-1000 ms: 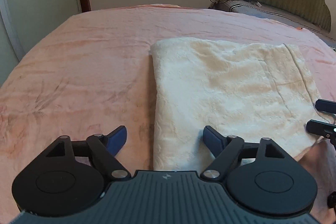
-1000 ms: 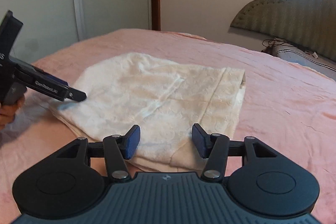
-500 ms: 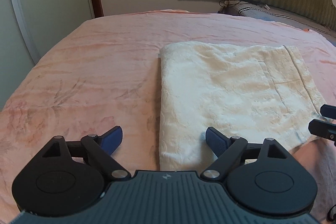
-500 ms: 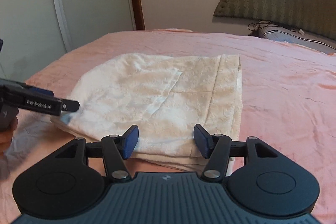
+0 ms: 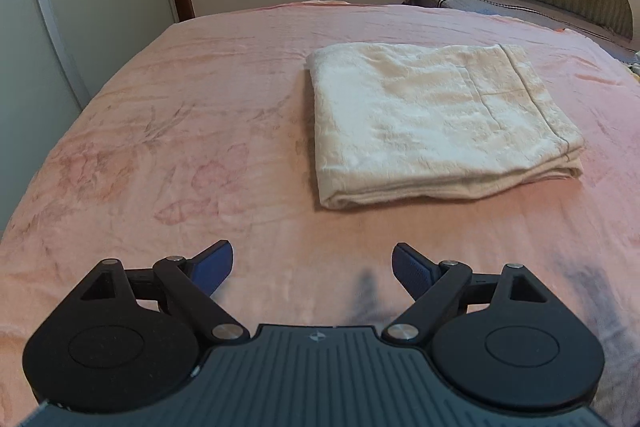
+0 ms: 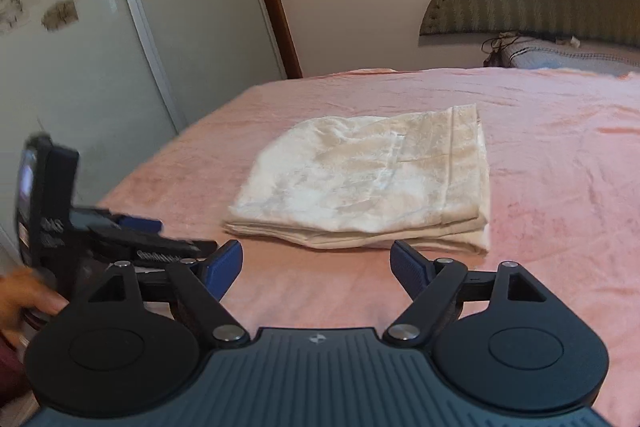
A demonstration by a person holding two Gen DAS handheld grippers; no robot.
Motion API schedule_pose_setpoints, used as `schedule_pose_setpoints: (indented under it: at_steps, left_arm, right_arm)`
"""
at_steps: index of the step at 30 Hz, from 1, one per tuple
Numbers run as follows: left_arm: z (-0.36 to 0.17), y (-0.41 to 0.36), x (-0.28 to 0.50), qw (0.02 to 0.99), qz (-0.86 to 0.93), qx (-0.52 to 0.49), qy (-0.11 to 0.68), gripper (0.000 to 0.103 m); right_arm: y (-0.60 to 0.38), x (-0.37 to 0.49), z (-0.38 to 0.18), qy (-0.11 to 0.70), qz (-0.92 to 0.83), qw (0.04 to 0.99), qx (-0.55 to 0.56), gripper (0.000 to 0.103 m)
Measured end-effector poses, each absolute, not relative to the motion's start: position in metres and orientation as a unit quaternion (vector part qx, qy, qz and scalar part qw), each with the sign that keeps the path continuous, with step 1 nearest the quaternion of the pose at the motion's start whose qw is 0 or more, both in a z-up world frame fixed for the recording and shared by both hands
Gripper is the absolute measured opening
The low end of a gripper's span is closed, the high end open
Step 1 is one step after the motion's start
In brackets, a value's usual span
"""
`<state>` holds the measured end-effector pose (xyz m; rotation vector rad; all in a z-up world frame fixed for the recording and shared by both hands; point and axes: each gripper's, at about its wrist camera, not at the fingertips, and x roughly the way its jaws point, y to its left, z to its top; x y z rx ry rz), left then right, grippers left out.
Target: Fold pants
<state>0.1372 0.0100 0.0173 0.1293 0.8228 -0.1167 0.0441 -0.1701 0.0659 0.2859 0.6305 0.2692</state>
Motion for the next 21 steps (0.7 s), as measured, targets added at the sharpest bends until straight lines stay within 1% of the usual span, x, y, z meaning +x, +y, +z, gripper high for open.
schedule_pose_setpoints:
  at_steps: [1, 2, 3, 4, 5, 8, 10, 11, 15, 21]
  left_arm:
    - [0.019, 0.014, 0.130, 0.914, -0.057, 0.057, 0.397, 0.093]
    - [0.019, 0.017, 0.127, 0.915, -0.053, 0.051, 0.396, 0.097]
    - [0.017, 0.018, 0.125, 0.916, -0.048, 0.045, 0.396, 0.098]
    - [0.014, 0.017, 0.125, 0.916, -0.045, 0.044, 0.395, 0.098]
    - [0.010, 0.014, 0.126, 0.914, -0.041, 0.047, 0.400, 0.097]
    - [-0.002, 0.004, 0.129, 0.908, -0.043, 0.043, 0.414, 0.097]
    - [-0.008, 0.001, 0.127, 0.912, -0.051, 0.031, 0.407, 0.097]
    - [-0.011, -0.001, 0.127, 0.914, -0.050, 0.028, 0.401, 0.098]
    - [-0.022, -0.004, 0.132, 0.916, -0.043, 0.017, 0.399, 0.098]
    - [-0.028, -0.006, 0.130, 0.920, -0.048, 0.025, 0.389, 0.098]
  right_arm:
    - [-0.174, 0.035, 0.072, 0.291, 0.158, 0.924, 0.189, 0.084]
    - [-0.180, 0.028, 0.076, 0.269, 0.192, 0.912, 0.244, 0.096]
    - [-0.184, 0.024, 0.077, 0.249, 0.210, 0.904, 0.276, 0.103]
    - [-0.184, 0.023, 0.076, 0.232, 0.214, 0.903, 0.291, 0.103]
    - [-0.182, 0.026, 0.073, 0.238, 0.203, 0.909, 0.277, 0.103]
    - [-0.165, 0.047, 0.045, 0.310, 0.069, 0.936, 0.151, 0.103]
    - [-0.153, 0.052, 0.024, 0.321, 0.015, 0.943, 0.079, 0.103]
    - [-0.151, 0.051, 0.014, 0.323, 0.009, 0.944, 0.067, 0.103]
    - [-0.155, 0.052, -0.010, 0.347, 0.023, 0.932, 0.099, 0.103]
    - [-0.161, 0.050, -0.022, 0.353, 0.013, 0.931, 0.091, 0.103]
